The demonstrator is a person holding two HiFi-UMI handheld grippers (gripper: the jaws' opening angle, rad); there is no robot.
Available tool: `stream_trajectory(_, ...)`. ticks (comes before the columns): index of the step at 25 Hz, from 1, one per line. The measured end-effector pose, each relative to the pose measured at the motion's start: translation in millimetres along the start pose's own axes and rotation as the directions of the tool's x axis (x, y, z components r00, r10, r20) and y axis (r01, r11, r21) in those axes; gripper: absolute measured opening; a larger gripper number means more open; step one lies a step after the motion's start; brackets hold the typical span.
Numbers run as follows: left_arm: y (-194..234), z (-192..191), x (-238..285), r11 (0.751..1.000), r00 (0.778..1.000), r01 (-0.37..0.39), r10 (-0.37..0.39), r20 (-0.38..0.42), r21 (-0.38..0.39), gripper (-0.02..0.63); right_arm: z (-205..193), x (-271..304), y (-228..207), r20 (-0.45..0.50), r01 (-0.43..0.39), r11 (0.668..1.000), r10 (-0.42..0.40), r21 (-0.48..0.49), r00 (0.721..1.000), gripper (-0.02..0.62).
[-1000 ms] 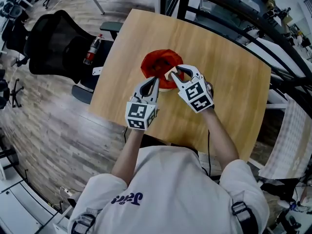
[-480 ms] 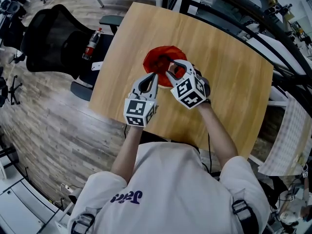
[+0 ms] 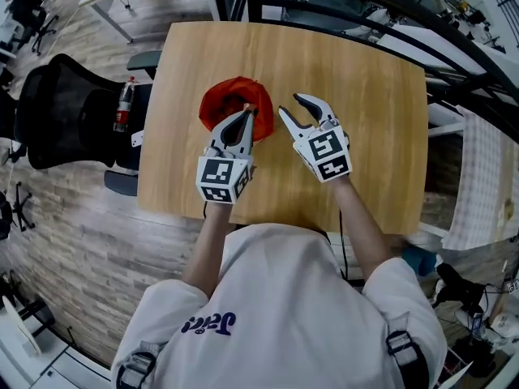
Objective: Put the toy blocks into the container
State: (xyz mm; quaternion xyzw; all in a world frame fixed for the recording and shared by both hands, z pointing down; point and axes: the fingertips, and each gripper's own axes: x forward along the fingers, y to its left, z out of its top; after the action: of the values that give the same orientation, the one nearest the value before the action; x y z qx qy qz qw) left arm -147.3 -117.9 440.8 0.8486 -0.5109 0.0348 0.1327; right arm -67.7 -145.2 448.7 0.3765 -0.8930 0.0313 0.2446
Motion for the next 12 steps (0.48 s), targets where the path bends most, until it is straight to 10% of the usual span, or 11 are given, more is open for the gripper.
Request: stream_trajectory(12, -150, 10, 61, 0.939, 0.944, 0.329, -0.329, -0.020, 0.097, 0.011, -70, -166, -90, 0.064, 0.445, 0.850, -0.480, 0.281, 0.875, 0.049)
